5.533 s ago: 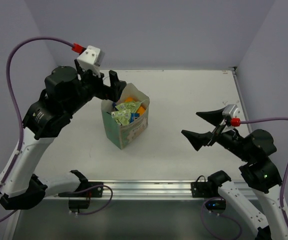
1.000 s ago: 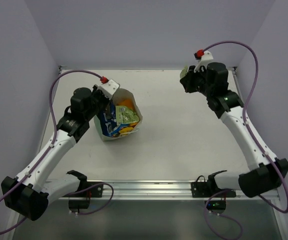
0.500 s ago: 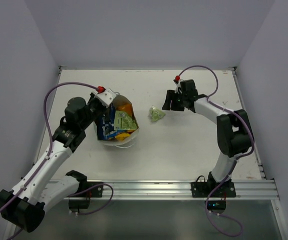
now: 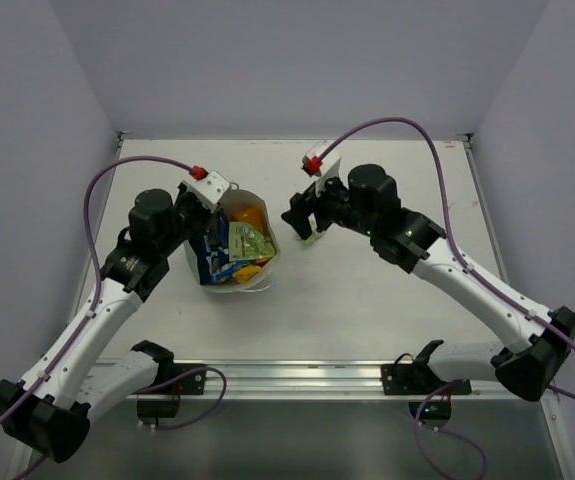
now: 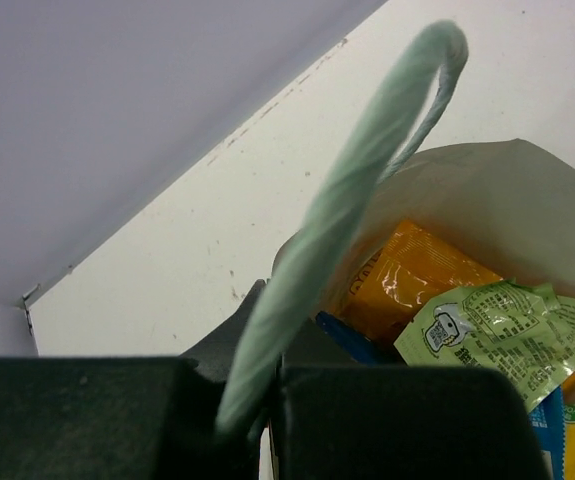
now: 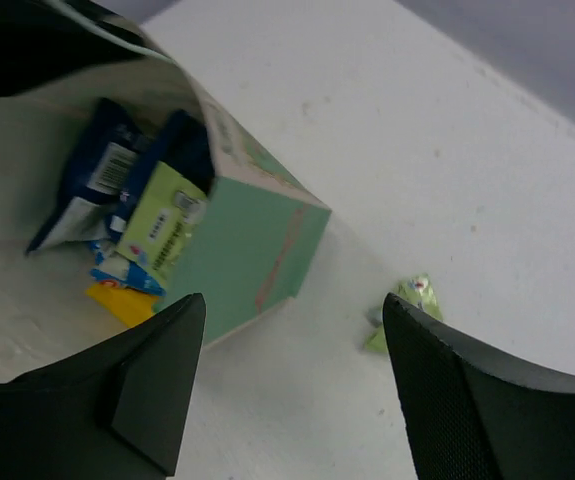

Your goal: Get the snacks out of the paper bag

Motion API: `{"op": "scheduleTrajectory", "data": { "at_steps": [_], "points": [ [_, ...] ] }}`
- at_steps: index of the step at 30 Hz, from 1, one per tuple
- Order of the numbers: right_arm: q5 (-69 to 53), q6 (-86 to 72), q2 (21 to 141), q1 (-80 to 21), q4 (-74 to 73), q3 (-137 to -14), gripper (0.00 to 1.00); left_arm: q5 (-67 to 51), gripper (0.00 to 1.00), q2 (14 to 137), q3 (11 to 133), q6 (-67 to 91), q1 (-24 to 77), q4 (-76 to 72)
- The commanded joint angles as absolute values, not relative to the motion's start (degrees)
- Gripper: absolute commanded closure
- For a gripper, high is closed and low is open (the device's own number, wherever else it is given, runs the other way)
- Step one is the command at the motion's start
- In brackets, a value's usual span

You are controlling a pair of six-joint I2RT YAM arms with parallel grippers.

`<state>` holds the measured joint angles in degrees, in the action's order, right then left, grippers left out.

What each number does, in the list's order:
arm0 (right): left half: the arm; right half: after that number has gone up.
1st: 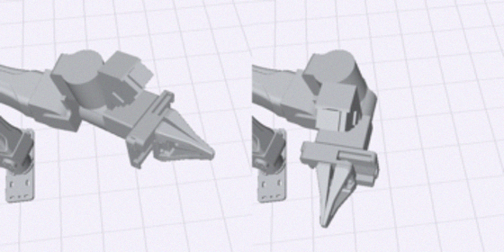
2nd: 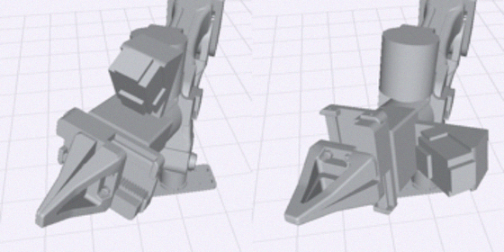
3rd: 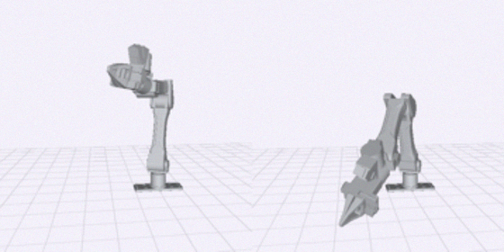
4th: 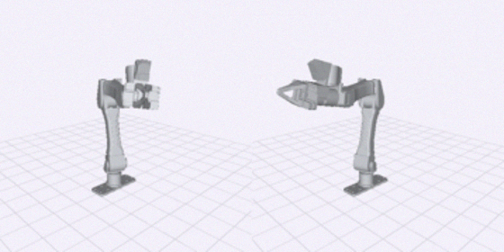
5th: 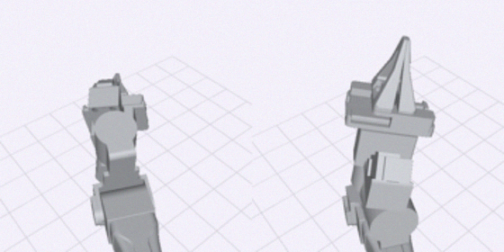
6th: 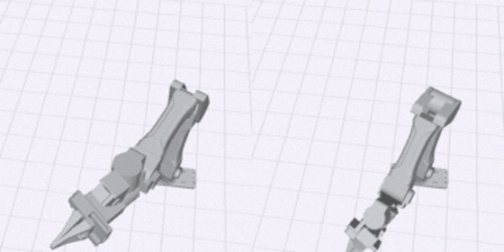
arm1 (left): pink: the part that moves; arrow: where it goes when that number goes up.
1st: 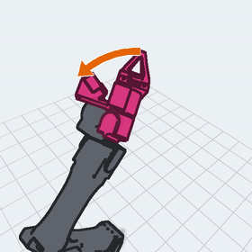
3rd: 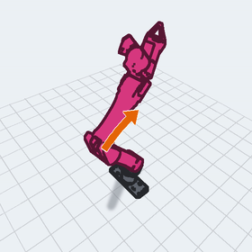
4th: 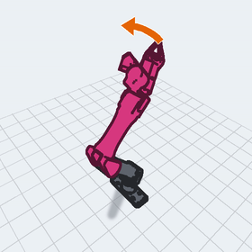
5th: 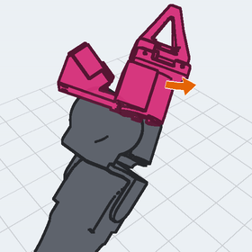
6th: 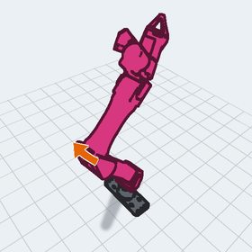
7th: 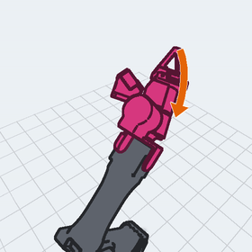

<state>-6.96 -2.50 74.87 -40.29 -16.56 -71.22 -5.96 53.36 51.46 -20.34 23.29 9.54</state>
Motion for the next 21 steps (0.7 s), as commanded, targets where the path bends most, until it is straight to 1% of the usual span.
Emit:
{"op": "scheduleTrajectory", "data": {
  "at_steps": [1,5,9,17,21],
  "points": [
    [-4.4,9.5,72.3,-45.9,-19.0,-75.1,0.26,-4.7,1.00,52.8,55.6,-16.6,23.4,11.1],
    [-6.2,13.5,73.6,-50.5,-20.7,-78.1,0.26,-4.4,1.00,52.7,57.1,-14.5,23.4,14.7],
    [-6.3,17.7,79.8,-54.7,-26.2,-84.1,0.26,-4.9,1.00,51.9,58.1,-12.7,23.4,16.5],
    [-4.9,18.9,88.7,-56.6,-26.5,-86.9,0.24,-6.1,1.00,51.2,57.8,-11.3,23.4,18.4],
    [-1.0,19.7,94.4,-56.6,-27.7,-89.0,0.22,-6.8,1.00,51.1,57.5,-10.8,23.4,18.5]
  ]
}}
